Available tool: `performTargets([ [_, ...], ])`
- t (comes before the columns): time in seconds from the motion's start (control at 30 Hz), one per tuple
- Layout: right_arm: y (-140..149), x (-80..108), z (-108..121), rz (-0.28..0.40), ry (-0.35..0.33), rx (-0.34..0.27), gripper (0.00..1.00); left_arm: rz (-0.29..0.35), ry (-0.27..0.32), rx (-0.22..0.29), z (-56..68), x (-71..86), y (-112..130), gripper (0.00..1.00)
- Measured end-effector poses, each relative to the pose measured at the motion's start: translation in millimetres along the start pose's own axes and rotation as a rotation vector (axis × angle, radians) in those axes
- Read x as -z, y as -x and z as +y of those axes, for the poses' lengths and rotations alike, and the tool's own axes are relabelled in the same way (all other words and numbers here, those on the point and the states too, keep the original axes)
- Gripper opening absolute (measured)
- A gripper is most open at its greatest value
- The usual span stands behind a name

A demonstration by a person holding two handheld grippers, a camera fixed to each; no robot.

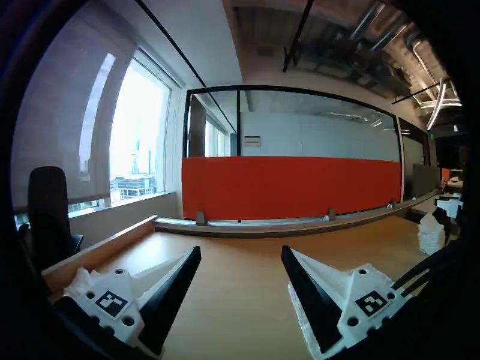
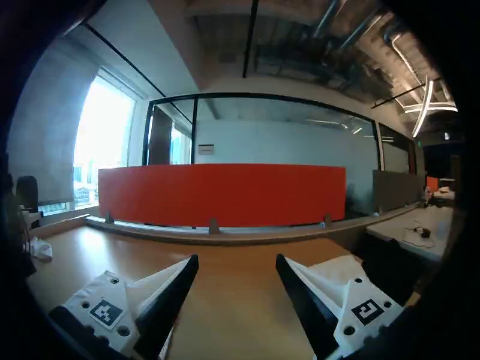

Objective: Fold towel

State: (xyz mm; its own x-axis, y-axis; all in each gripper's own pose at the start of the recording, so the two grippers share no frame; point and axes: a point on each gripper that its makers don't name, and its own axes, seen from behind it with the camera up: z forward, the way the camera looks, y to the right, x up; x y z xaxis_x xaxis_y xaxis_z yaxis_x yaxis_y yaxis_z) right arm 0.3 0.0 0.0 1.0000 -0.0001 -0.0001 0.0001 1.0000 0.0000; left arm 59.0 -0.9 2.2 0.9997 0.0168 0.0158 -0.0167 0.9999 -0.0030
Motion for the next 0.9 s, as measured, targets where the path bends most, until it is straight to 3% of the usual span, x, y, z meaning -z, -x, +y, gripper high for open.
performTargets([
  [0.4,-81,-1.9,-11,0.003,-0.003,0.023,1.00,-0.006,0.014,-0.007,-0.8,-0.9,-87,1.00],
  [0.67,-109,4.8,-14,-0.007,-0.002,0.019,1.00,-0.022,0.032,-0.013,7.3,0.4,-115,1.00],
  [0.9,-120,7.2,-14,-0.019,-0.005,0.018,1.00,-0.039,0.048,-0.037,11.9,1.6,-124,1.00],
])
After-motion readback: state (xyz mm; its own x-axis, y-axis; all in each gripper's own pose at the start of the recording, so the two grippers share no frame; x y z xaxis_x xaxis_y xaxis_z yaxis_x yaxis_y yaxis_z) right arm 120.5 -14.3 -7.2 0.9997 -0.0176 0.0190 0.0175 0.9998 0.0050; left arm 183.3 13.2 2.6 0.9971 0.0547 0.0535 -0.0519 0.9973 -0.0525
